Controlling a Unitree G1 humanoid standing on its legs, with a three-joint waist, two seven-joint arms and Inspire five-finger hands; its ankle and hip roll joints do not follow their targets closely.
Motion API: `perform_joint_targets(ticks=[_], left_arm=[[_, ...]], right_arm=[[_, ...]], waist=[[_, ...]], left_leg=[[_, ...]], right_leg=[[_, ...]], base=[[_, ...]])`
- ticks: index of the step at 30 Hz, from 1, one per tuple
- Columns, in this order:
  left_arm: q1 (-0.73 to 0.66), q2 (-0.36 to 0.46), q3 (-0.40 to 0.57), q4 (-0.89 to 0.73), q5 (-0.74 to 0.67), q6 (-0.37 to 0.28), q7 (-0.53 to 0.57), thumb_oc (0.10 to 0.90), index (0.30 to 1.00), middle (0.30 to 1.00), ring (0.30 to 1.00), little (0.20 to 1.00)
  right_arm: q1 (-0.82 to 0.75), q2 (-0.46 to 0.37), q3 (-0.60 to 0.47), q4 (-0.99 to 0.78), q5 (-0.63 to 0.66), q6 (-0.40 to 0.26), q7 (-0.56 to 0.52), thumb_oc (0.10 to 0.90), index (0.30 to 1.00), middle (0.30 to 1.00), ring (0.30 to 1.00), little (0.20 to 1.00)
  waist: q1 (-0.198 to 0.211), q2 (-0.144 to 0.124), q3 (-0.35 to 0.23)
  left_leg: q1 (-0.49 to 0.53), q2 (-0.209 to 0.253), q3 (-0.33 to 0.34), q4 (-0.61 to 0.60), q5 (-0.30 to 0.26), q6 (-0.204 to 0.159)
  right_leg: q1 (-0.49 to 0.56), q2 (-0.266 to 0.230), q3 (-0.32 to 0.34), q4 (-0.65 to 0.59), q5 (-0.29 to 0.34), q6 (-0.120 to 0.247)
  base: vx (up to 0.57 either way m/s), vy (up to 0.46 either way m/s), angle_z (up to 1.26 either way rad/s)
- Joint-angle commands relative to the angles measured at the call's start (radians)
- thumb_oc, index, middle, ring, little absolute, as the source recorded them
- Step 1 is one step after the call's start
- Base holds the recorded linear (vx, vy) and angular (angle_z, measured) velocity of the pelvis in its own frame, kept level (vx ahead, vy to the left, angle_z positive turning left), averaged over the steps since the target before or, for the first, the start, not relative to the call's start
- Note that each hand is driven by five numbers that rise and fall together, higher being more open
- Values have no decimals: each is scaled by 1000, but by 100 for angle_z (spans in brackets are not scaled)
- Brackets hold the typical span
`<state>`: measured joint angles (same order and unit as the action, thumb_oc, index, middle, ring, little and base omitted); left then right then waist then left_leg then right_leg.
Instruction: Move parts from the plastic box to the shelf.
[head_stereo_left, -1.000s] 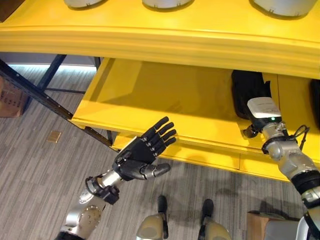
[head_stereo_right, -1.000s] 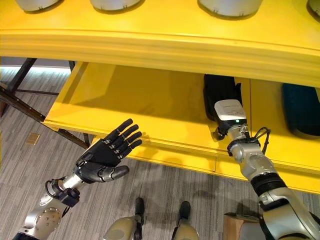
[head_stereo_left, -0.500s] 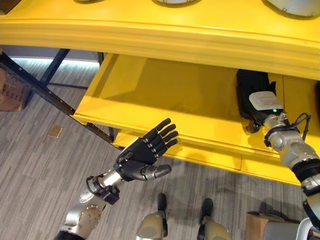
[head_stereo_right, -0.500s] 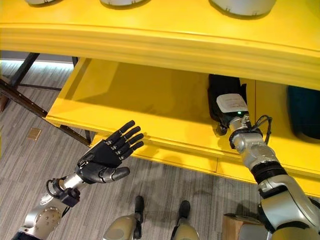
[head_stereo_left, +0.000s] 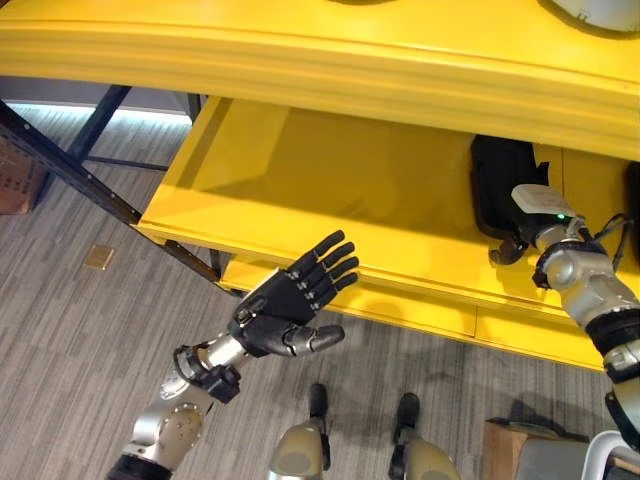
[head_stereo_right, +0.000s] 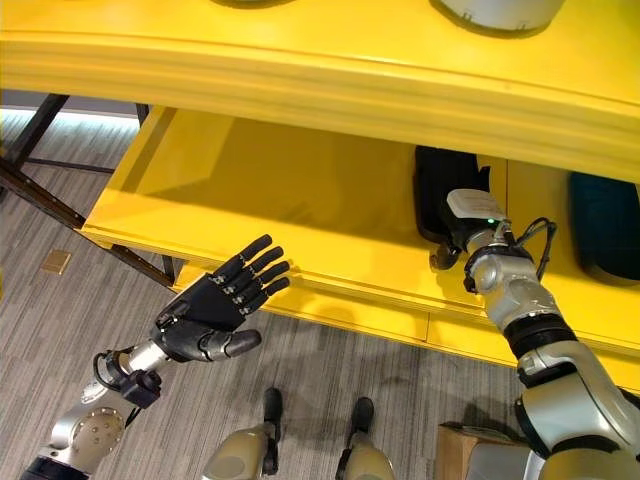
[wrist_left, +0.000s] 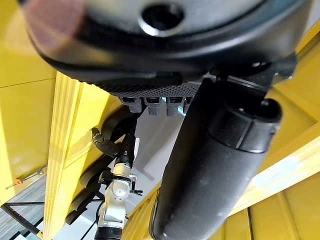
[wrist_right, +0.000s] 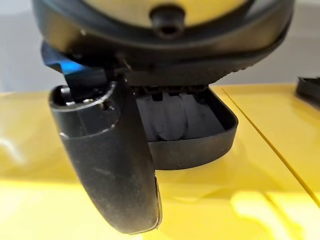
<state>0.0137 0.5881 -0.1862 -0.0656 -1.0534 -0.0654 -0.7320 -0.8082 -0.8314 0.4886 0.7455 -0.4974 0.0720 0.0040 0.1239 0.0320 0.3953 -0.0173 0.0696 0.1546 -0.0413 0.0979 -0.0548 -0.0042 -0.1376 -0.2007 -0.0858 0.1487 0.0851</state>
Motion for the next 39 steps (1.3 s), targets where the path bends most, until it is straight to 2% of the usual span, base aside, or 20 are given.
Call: perform_joint_targets(ticks=[1,5,11,14,23,24,32,35,36,39], left_arm=[[-52,9,34,-77,-31,-41,-53,900,1000,1000,1000,1000],[-47,3,35,-78,-23,-36,-51,900,1000,1000,1000,1000],[-33,-9,44,-76,-22,-30,-53,900,1000,1000,1000,1000],[-37,-11,42,-74,-28,-29,-43,900,1000,1000,1000,1000],[-39,-16,42,-66,-19,-32,-50,900,1000,1000,1000,1000],[-38,-19,42,-65,-15,-30,-50,900,1000,1000,1000,1000],[-48,-23,38,-67,-6,-25,-42,900,1000,1000,1000,1000],[-51,-26,36,-64,-1,-26,-40,900,1000,1000,1000,1000],[-50,-28,39,-69,0,-25,-37,900,1000,1000,1000,1000],[-50,-24,43,-70,-4,-20,-36,900,1000,1000,1000,1000]], right_arm=[[-117,-63,53,30,-14,28,6,900,1000,1000,1000,1000],[-118,-63,53,25,0,22,-3,900,1000,1000,1000,1000],[-88,-58,23,-48,2,11,44,900,1000,1000,1000,1000],[-74,-47,8,-82,11,35,53,900,1000,1000,1000,1000],[-48,-40,-4,-124,13,54,91,900,1000,1000,1000,1000],[-37,-37,-11,-140,31,74,100,900,1000,1000,1000,1000],[-33,-26,-29,-150,42,91,129,900,1000,1000,1000,1000],[-26,-20,-39,-162,66,117,138,900,1000,1000,1000,1000],[-19,-17,-49,-165,91,145,138,900,1000,1000,1000,1000],[-11,-8,-67,-168,101,148,154,900,1000,1000,1000,1000]], waist=[[23,-18,-44],[23,-20,-47],[18,-26,-54],[14,-27,-52],[7,-33,-52],[4,-34,-53],[-1,-37,-53],[-4,-39,-52],[-6,-39,-53],[-8,-38,-55]], left_leg=[[-41,-7,-15,125,-120,10],[-37,-6,-15,125,-119,10],[-33,-4,-12,122,-119,9],[-33,-3,-8,126,-120,11],[-30,-2,-6,126,-121,11],[-29,-1,-5,127,-120,11],[-26,-1,-2,129,-123,13],[-26,0,0,130,-122,13],[-24,0,1,130,-123,14],[-22,-1,2,129,-124,14]], right_leg=[[-51,47,-11,167,-173,-34],[-45,49,-10,165,-172,-35],[-41,52,-8,162,-172,-35],[-42,53,-4,164,-171,-35],[-38,58,5,159,-170,-35],[-37,59,5,161,-170,-36],[-37,61,11,162,-170,-36],[-36,61,13,163,-170,-36],[-36,62,16,163,-170,-37],[-33,61,16,162,-170,-36]], base=[[0,0,0],[0,0,0],[0,0,0],[0,0,0],[0,0,0],[0,0,0],[0,0,0],[-7,6,-4],[-5,8,-3],[0,0,0]])
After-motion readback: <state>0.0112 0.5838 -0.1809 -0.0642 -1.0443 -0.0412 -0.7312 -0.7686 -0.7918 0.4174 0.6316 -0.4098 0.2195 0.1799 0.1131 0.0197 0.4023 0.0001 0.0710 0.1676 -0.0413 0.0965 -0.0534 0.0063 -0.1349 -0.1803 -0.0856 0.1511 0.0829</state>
